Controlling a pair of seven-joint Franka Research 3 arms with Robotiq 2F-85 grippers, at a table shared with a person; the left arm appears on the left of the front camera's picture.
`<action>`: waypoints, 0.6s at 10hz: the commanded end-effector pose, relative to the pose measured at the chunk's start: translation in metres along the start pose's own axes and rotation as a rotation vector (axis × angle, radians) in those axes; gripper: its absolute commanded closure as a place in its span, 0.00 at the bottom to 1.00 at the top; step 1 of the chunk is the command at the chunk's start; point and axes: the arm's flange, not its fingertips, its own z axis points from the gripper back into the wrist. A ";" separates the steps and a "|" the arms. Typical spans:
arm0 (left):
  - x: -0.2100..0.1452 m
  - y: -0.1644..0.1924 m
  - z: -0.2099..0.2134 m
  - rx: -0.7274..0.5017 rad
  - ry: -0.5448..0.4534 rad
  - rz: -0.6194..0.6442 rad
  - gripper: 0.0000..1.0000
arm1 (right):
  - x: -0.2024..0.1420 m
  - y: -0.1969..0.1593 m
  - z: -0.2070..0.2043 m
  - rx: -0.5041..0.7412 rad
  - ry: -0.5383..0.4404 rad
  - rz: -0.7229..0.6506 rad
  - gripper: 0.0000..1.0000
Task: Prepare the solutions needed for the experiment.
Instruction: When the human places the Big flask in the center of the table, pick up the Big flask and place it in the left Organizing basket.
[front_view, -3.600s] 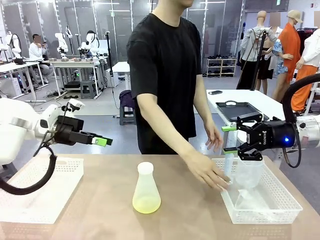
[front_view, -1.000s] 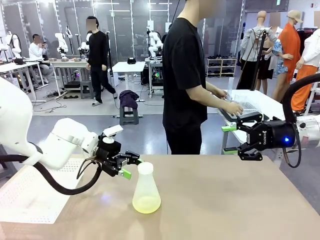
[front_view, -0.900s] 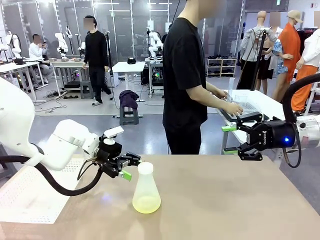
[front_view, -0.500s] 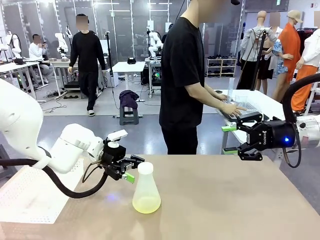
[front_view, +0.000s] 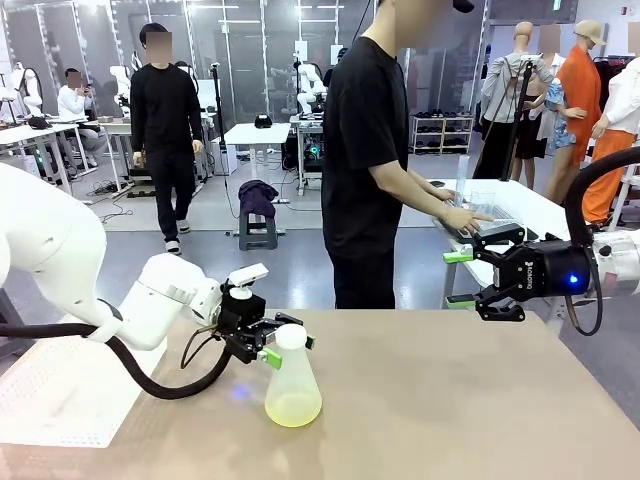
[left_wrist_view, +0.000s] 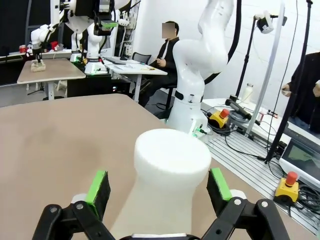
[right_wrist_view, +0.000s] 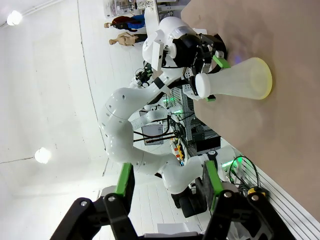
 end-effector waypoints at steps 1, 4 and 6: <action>0.001 0.009 -0.004 -0.053 -0.039 -0.007 0.00 | 0.000 0.001 0.000 0.003 0.001 0.003 0.30; -0.003 0.015 -0.012 -0.076 -0.045 0.009 0.00 | 0.000 0.001 0.000 0.003 0.001 0.003 0.30; -0.003 0.018 -0.016 -0.087 -0.042 0.008 0.00 | 0.000 0.001 0.000 0.003 0.001 0.003 0.30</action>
